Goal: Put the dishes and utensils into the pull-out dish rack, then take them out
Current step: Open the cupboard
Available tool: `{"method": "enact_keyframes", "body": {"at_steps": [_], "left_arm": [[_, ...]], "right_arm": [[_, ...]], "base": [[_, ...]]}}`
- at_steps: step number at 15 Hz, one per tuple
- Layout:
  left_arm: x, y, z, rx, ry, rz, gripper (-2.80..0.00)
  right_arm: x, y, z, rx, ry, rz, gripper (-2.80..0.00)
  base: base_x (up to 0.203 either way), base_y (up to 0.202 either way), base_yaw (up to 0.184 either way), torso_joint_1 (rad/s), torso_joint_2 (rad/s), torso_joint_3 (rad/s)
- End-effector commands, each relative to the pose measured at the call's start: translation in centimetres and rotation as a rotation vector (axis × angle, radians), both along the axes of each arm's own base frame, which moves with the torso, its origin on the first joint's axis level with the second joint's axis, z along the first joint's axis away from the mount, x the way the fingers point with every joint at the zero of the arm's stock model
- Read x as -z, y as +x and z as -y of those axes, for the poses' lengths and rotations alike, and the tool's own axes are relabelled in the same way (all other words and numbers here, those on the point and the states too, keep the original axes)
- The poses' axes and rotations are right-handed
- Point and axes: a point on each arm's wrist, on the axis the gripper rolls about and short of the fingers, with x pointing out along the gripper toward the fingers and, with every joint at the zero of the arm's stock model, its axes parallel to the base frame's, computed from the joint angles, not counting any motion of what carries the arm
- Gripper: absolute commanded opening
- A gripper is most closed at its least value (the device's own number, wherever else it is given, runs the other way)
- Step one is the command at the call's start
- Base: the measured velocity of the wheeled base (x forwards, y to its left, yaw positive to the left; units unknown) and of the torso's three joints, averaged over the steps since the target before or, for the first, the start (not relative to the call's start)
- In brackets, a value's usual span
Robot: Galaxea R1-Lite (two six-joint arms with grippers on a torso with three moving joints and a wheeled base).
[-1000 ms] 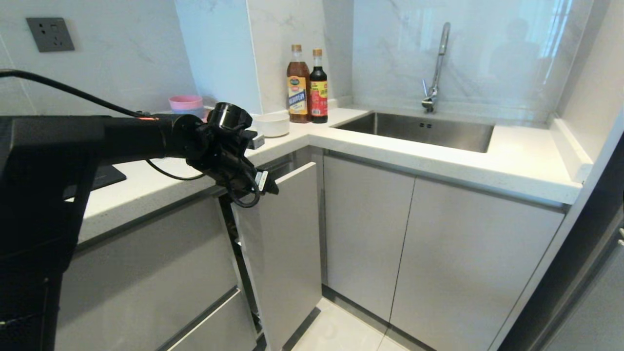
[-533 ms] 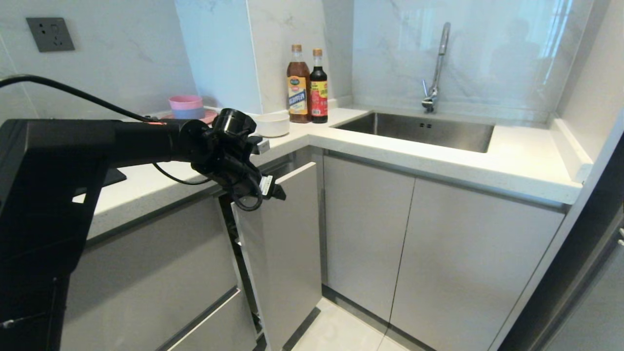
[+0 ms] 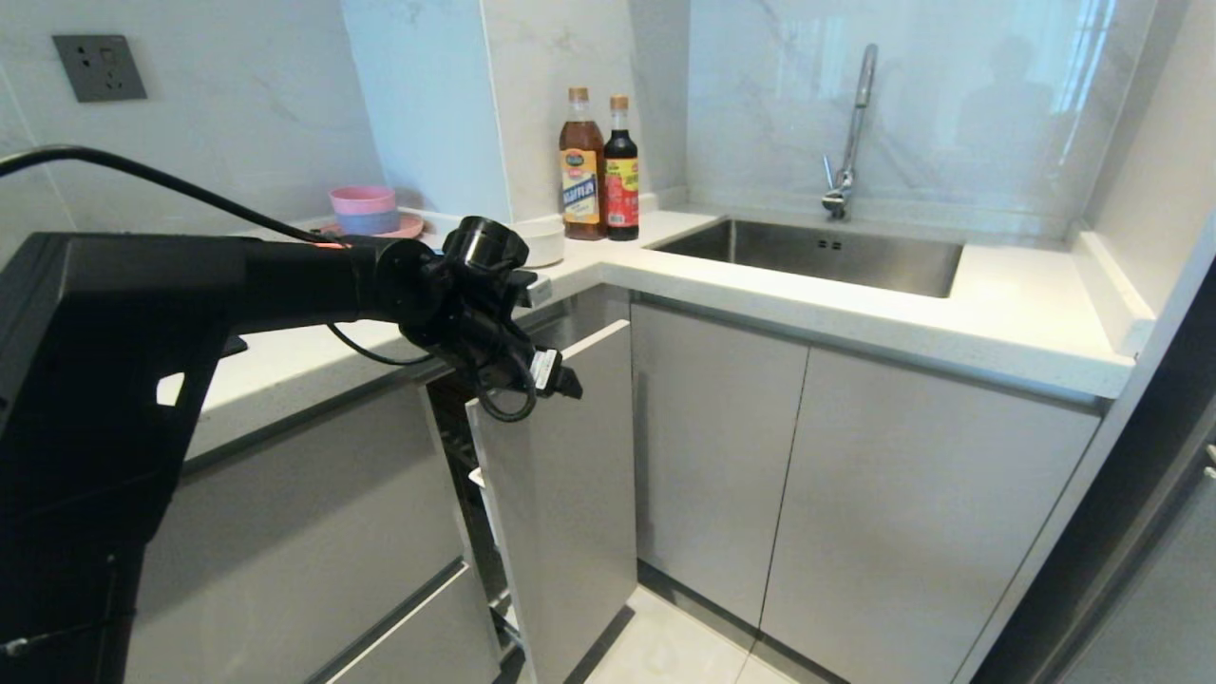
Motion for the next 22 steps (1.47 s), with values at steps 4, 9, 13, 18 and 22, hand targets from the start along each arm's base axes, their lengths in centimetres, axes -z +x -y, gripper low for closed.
{"method": "enact_keyframes", "body": {"at_steps": [4,9,13,18,22], "left_arm": [[0.3,-1.7,2.6,0.049,-0.011,-0.029,0.0],[0.7,-5.0,7.4,0.151,-0.025,-0.061,0.0],[1.6,-7.3,10.3,0.23,-0.019,-0.077,0.0],[1.7,-8.6,11.7,0.25,-0.029,-0.084,0.0],[0.6,-8.9,11.0,0.243,-0.041,-0.068,0.0]], "right_arm": [[0.0,0.0,0.0,-0.001,0.0,-0.001,-2.8],[0.0,0.0,0.0,-0.001,0.0,0.0,-2.8],[0.0,0.0,0.0,0.0,0.0,-0.001,-2.8],[0.0,0.0,0.0,-0.001,0.0,-0.001,-2.8],[0.0,0.0,0.0,0.0,0.0,-0.001,-2.8]], "base": [[0.0,0.0,0.0,0.0,0.0,0.0],[0.0,0.0,0.0,0.0,0.0,0.0],[0.0,0.0,0.0,0.0,0.0,0.0],[0.0,0.0,0.0,0.0,0.0,0.0],[0.0,0.0,0.0,0.0,0.0,0.0]]}}
